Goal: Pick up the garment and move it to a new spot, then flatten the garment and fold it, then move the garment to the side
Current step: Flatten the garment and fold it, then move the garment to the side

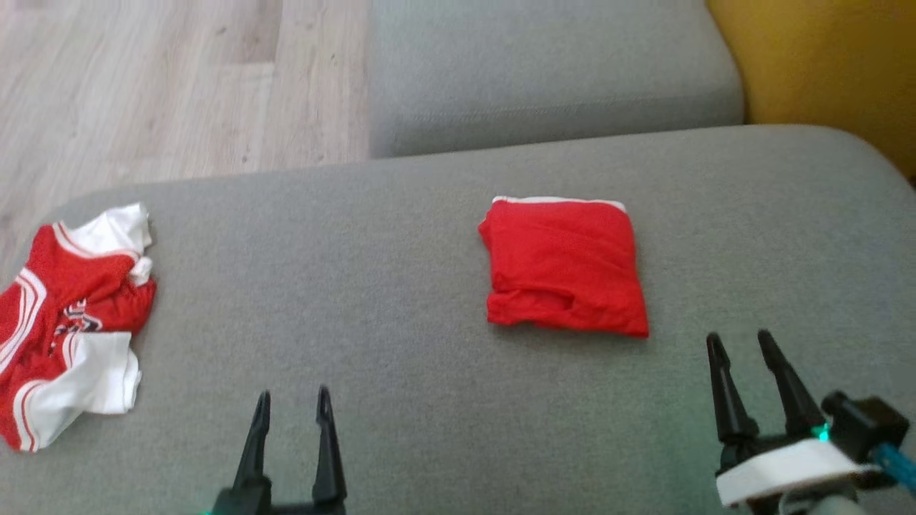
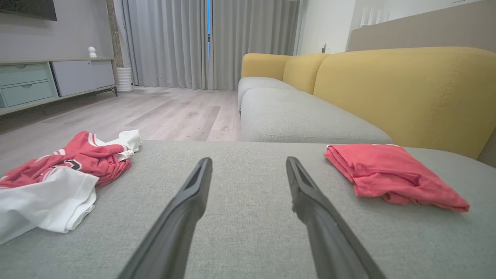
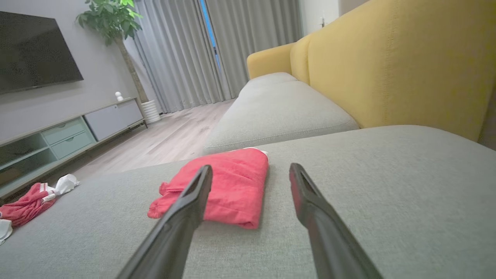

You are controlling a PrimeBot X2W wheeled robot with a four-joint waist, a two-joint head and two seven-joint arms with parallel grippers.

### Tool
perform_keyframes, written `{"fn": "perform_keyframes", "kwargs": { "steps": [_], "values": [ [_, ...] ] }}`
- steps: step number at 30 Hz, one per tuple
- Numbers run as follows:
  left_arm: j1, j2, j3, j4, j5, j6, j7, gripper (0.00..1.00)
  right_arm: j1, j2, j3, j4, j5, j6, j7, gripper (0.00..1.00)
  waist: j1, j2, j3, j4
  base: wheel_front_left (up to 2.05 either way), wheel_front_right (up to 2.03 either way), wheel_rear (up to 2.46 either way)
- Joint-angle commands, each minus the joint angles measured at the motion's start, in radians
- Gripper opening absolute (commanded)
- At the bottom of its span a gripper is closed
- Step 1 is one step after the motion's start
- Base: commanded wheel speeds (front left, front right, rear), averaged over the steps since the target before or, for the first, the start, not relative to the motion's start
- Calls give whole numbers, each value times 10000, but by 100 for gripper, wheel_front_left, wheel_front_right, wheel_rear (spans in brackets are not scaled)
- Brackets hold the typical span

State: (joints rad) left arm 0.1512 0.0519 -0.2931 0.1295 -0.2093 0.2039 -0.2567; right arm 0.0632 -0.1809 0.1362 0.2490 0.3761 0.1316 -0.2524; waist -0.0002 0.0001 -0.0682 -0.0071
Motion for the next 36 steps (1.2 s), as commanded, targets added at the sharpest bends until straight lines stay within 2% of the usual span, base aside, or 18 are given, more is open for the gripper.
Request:
{"fn": "perform_keyframes", "kwargs": {
  "steps": [1,13,36],
  "values": [
    [-206,-16,356,-309,131,-31,-51,100,-293,-24,95,-410,-110,-9,-92,100,2,-1,-104,-87,0,0,0],
    [101,-16,498,-203,143,-215,-51,100,90,149,104,-570,-467,-9,-93,100,2,-1,-344,-189,0,0,0],
    [32,-16,450,41,105,-349,-51,100,138,171,180,-445,-365,-9,-93,100,2,-1,-133,105,0,0,0]
  ]
}}
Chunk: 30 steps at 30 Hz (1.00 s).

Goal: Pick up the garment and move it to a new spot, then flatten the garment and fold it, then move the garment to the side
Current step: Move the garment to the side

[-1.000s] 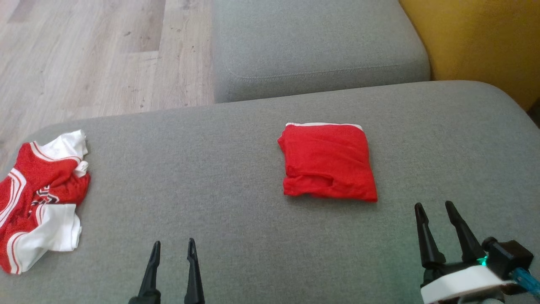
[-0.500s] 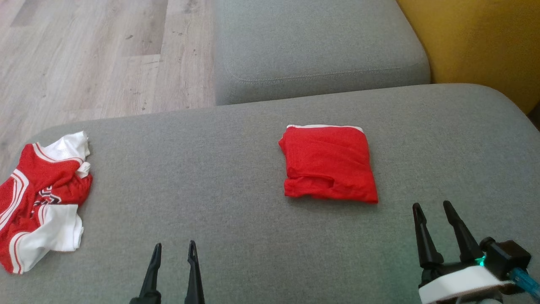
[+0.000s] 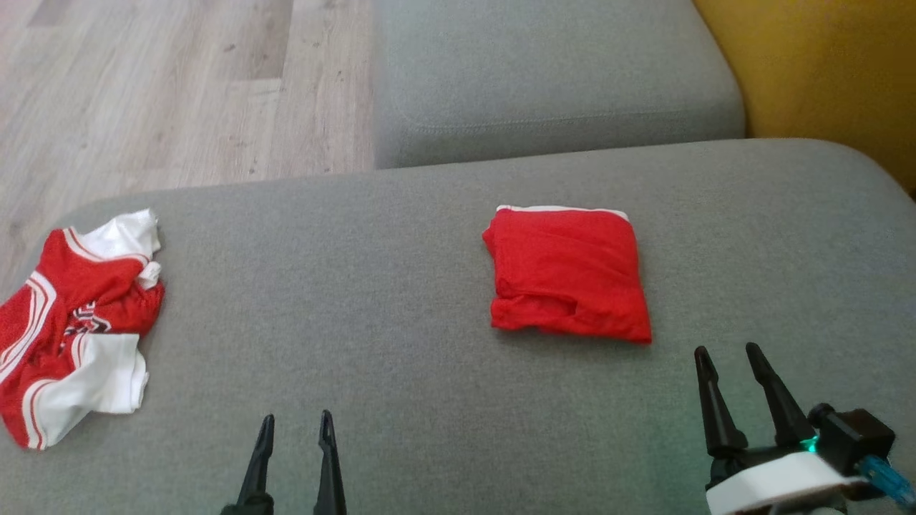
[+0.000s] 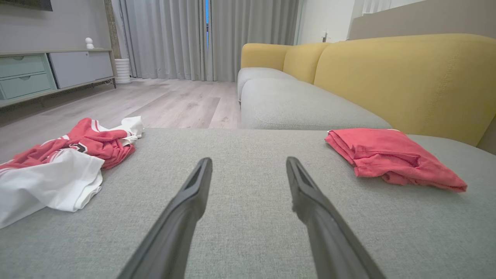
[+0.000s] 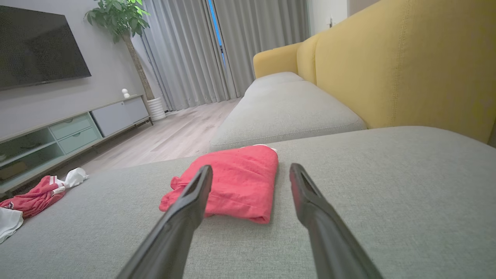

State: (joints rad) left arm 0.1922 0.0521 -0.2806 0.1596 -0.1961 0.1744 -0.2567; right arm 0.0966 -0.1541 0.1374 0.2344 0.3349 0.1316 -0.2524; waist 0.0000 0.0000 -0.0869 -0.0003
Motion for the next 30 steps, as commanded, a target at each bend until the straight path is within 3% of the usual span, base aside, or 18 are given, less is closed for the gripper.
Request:
{"fn": "perform_keyframes", "kwargs": {
  "steps": [1,9,18,22,23,30],
  "values": [
    [-402,-18,306,-268,-32,-46,-51,100,-210,-80,164,-289,68,-9,-93,100,0,0,123,71,0,0,0],
    [-780,-18,26,-269,-88,-34,-51,100,-779,-150,168,107,490,-9,-93,100,0,0,1065,427,0,0,0],
    [-1900,-18,-582,-461,-244,140,-51,100,-3620,-937,488,1842,1629,-9,113,100,0,0,2711,761,0,0,0],
    [-2465,-18,-923,-468,-308,149,-51,100,-4839,-1270,622,2807,2651,-9,884,100,0,0,3264,971,0,0,0],
    [-2715,-18,-1089,-441,-349,162,-51,100,-5269,-1395,666,3269,3213,-9,1510,100,0,0,3477,1082,0,0,0],
    [-3242,-18,-1500,-428,-528,277,-51,100,-6102,-1692,1258,4086,4494,-9,3161,100,0,0,4082,1240,0,0,0]
  ]
}}
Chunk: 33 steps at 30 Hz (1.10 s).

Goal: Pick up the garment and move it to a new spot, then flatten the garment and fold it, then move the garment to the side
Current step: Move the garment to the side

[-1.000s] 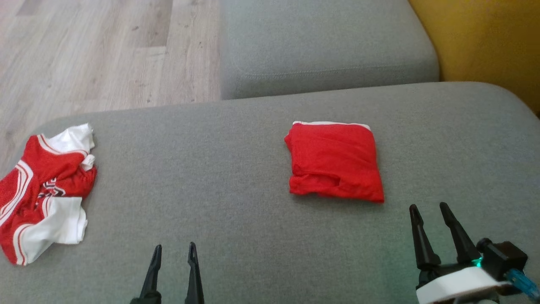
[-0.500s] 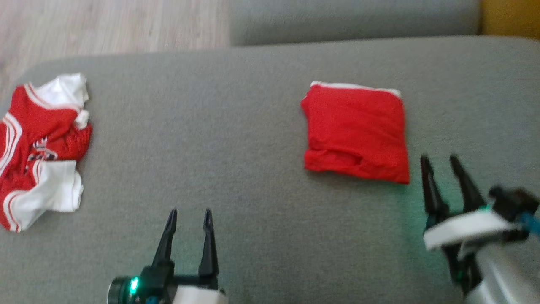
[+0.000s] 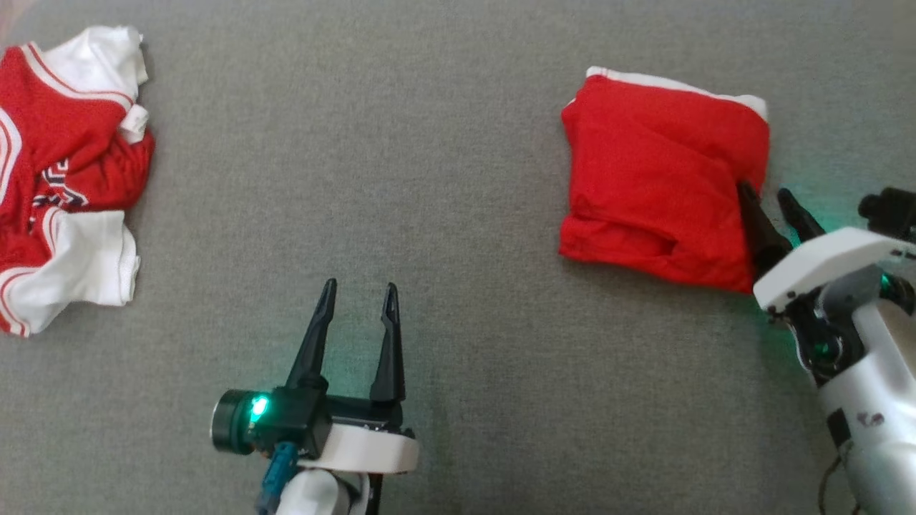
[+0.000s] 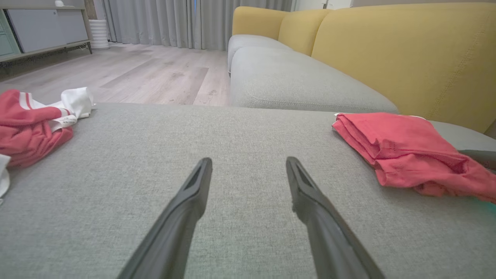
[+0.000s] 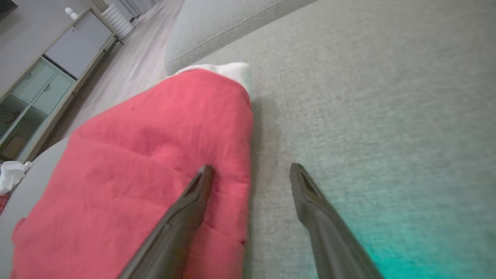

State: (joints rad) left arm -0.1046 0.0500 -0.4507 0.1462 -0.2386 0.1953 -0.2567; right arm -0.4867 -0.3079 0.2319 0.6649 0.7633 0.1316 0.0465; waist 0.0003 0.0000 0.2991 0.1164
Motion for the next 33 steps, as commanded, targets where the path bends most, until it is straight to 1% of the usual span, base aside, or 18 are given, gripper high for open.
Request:
{"fn": "perform_keyframes", "kwargs": {
  "steps": [1,2,4,7,11,13,19,25,28,33],
  "values": [
    [-275,3,201,-293,-102,68,-51,100,-269,-154,313,-219,211,-9,172,100,-3,0,222,73,0,0,0],
    [-321,3,167,-289,-125,88,-51,100,-313,-146,443,-225,381,-9,321,93,-3,0,287,65,0,0,0],
    [-409,3,111,-287,-164,118,-51,100,-374,-180,636,-329,704,-9,433,0,-3,0,409,41,0,0,0],
    [-555,3,76,-286,-193,176,-51,100,-421,-426,849,-584,995,-9,392,0,-3,0,580,-72,0,0,0],
    [-757,3,59,-294,-185,193,-51,100,-513,-1224,933,-802,774,-9,40,0,-3,0,819,-339,0,0,0],
    [-871,3,56,-294,-135,168,-51,100,-560,-1719,876,-939,710,-9,-7,0,-3,0,1004,-522,0,0,0],
    [-1364,3,71,-213,130,11,-51,100,-669,-3469,490,-1269,416,-9,161,0,-3,0,1782,-1115,0,0,0],
    [-2088,3,67,-95,356,-177,-51,100,-844,-5028,-15,-1422,-115,-9,359,0,-3,0,2612,-1509,0,0,0],
    [-2374,3,37,-47,398,-230,-51,100,-1049,-5489,-328,-1337,-452,-9,354,0,-3,0,2903,-1615,0,0,0],
    [-2630,3,-97,-46,406,-294,-51,100,-1641,-5729,-823,-1109,-1710,-9,114,0,-3,0,3234,-1630,0,0,0]
  ]
}}
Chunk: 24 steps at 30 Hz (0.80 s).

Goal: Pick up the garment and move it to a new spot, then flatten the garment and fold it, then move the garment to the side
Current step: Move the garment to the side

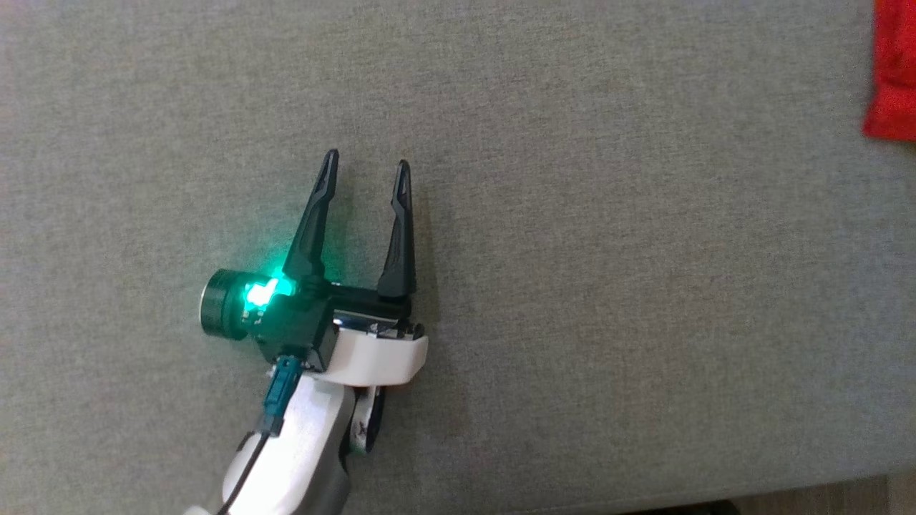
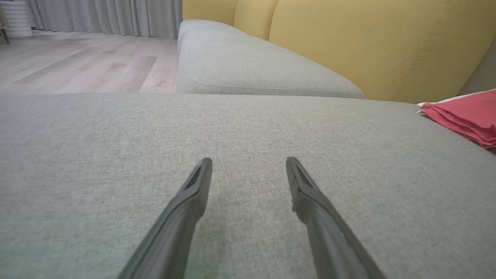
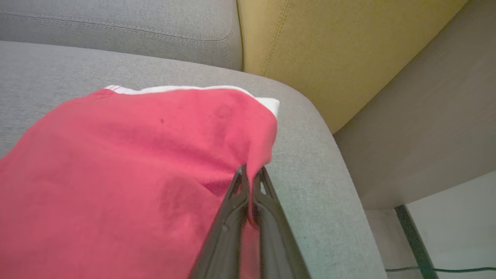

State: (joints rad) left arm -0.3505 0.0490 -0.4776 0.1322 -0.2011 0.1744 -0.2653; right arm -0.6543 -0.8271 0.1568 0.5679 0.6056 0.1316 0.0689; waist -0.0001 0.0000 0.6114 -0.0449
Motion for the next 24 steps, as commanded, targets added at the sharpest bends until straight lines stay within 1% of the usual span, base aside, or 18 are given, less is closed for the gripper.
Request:
{"fn": "perform_keyframes", "kwargs": {
  "steps": [1,4,5,6,7,10,12,13,16,18,21,24],
  "values": [
    [-199,12,140,104,18,-90,35,100,-115,-529,-153,-59,-477,-9,-193,0,1,0,158,2,0,0,0],
    [-257,12,33,138,-32,-89,35,100,-538,-340,-476,276,-1469,-9,-369,1,1,0,265,106,0,0,0],
    [-266,12,2,145,-52,-77,35,100,-666,-258,-602,381,-1814,-9,-441,23,1,0,288,150,0,0,0],
    [-272,12,-25,150,-73,-66,35,100,-774,-165,-734,442,-2192,-9,-544,67,1,0,298,196,0,0,0],
    [-277,12,-48,153,-95,-52,35,100,-874,-59,-918,526,-2551,-9,-637,100,1,0,300,250,0,0,0],
    [-281,12,-70,152,-176,4,35,100,-1071,335,-1571,761,-3614,-9,-1032,100,1,0,212,412,0,0,0],
    [-253,12,-54,162,-236,48,35,100,-1062,740,-1924,857,-4144,-9,-1207,100,1,0,19,500,0,0,0],
    [-253,12,-54,162,-236,48,35,100,-1062,740,-1924,857,-4144,-9,-1207,100,1,0,19,500,0,0,0],
    [-84,12,44,188,-316,123,35,100,-847,1581,-2175,760,-4396,-9,-1456,100,1,0,-483,537,0,0,0],
    [97,12,204,201,-341,192,35,100,-647,2159,-2001,522,-4405,-9,-1683,100,1,0,-913,471,0,0,0],
    [398,12,503,260,-317,292,35,100,-265,3034,-1481,105,-4164,-9,-2094,100,1,0,-1677,368,0,0,0],
    [758,12,836,378,-257,259,35,100,264,4016,-820,-185,-3775,-9,-2533,100,1,0,-2563,291,0,0,0]
  ]
}}
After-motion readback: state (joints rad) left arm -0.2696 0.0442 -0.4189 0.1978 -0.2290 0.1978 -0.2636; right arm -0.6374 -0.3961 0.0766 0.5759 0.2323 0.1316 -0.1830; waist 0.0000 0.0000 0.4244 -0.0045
